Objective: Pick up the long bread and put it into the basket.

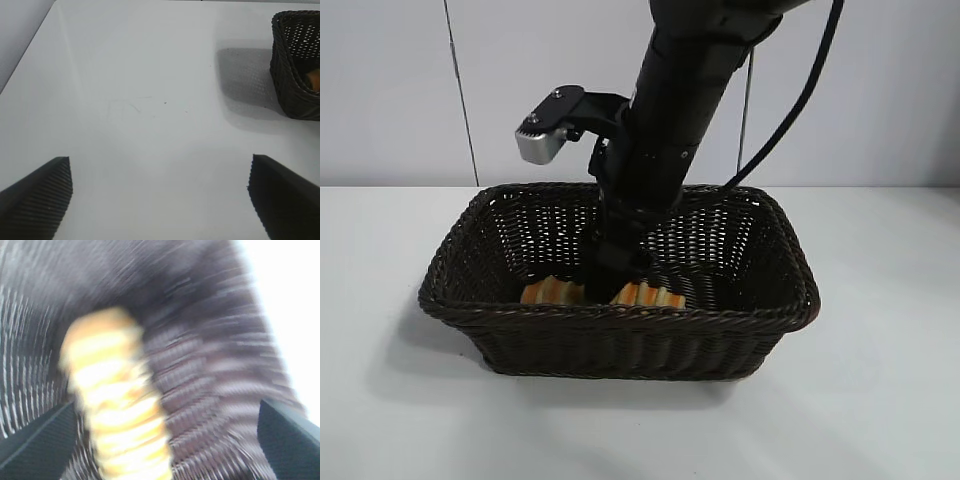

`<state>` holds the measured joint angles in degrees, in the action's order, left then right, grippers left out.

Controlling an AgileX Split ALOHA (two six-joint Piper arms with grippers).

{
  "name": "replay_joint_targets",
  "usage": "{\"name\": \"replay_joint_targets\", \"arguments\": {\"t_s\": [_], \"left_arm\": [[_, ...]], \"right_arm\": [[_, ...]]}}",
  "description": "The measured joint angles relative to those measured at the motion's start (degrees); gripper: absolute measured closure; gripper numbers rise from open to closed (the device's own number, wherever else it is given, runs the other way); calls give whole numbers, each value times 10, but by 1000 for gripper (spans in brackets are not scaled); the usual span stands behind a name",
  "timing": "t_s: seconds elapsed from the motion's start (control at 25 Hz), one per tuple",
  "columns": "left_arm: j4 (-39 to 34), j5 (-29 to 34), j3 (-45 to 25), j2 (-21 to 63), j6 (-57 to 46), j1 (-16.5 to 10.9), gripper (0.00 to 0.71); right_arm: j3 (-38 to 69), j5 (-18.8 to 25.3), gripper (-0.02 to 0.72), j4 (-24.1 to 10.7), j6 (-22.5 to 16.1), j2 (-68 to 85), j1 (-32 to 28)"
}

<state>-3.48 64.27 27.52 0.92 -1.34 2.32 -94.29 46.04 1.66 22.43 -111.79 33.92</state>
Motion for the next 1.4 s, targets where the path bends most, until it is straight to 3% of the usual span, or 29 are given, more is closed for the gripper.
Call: {"name": "replay_joint_targets", "arguments": {"t_s": [0.08, 0.16, 0.36, 0.68, 0.96, 1.4], "left_arm": [[0, 0, 0, 0, 0, 0, 23], [0, 0, 0, 0, 0, 0, 23], [0, 0, 0, 0, 0, 0, 23], [0, 0, 0, 0, 0, 0, 23], [0, 0, 0, 0, 0, 0, 23], [0, 0, 0, 0, 0, 0, 23]], "right_arm": [[-37, 32, 9, -20, -91, 2, -9], [-74, 62, 9, -33, -145, 2, -23], [-138, 130, 9, -43, -203, 2, -81], [-157, 206, 9, -87, -211, 2, -229], [-156, 233, 9, -98, -211, 2, -372], [-156, 251, 9, -93, -209, 98, -450]]}}
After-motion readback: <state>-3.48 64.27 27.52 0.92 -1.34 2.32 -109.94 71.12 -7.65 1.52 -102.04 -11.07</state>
